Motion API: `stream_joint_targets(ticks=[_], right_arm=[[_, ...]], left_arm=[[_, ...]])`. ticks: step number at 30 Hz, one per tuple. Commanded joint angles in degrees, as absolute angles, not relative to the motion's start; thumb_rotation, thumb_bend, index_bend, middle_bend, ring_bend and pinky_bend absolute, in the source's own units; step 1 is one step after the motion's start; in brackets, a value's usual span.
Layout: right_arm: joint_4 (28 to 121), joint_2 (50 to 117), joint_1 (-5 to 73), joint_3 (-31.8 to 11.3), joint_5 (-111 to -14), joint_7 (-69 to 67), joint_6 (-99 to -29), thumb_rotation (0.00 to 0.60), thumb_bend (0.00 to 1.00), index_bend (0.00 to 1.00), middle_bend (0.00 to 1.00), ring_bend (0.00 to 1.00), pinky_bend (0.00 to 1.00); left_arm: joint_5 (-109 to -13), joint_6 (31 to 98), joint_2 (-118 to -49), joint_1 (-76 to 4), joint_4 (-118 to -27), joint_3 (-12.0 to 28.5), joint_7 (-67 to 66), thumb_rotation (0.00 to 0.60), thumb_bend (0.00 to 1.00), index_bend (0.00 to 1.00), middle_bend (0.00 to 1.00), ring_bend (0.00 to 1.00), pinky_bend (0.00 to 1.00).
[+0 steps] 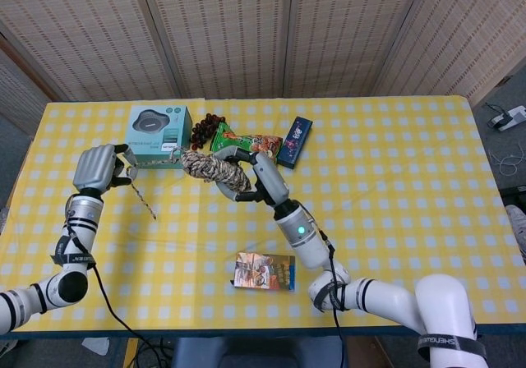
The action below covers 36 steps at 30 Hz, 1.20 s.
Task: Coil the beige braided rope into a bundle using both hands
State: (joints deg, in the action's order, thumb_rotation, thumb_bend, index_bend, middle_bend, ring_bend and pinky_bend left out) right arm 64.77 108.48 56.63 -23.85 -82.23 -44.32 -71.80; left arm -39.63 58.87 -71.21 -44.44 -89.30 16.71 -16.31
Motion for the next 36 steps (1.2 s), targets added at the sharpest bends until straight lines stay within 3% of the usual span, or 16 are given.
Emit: stream_joint_targets(ticks=[1,8,21,36], right_arm=[[63.8,109.6,56.4,-25.0,-81.0,-42.9,-72.9,0.600,0.44,0.87,0.67,0.50,0.51],[62.3,111.4,56.3,-26.6,-79.1,-40.8,-74.2,0.600,0.44,0.87,0.68,0.50,0.51],[63.6,111.8,55.8,-28.4,-72.6,-27.1,-71.2,0.600,0.50,0.88,0.68,0.50,0.51],[67.9,108.5,57.0,-29.2,-66.9,-16.2,-62.9,0.600,0.52,0.88,0.68,0.51,0.51]], left_arm=[[-41.2,59.9,-70.6,-43.3,-90.1,15.6,-16.7,0.600,0.41,0.68,0.98,0.91,1.00],[-44.0,61.6,-69.3,-41.3,-92.0,15.0,-15.6,0.600,0.41,0.68,0.98,0.91,1.00],[-69.3,77.7,-71.5,-38.4,-88.7,14.0,-11.7,0.600,0.41,0.70,0.98,0.91,1.00],[-85.8,80.8,-71.4,-40.5,-88.1,15.0,2.1,0.600,0.41,0.71,0.98,0.91,1.00]])
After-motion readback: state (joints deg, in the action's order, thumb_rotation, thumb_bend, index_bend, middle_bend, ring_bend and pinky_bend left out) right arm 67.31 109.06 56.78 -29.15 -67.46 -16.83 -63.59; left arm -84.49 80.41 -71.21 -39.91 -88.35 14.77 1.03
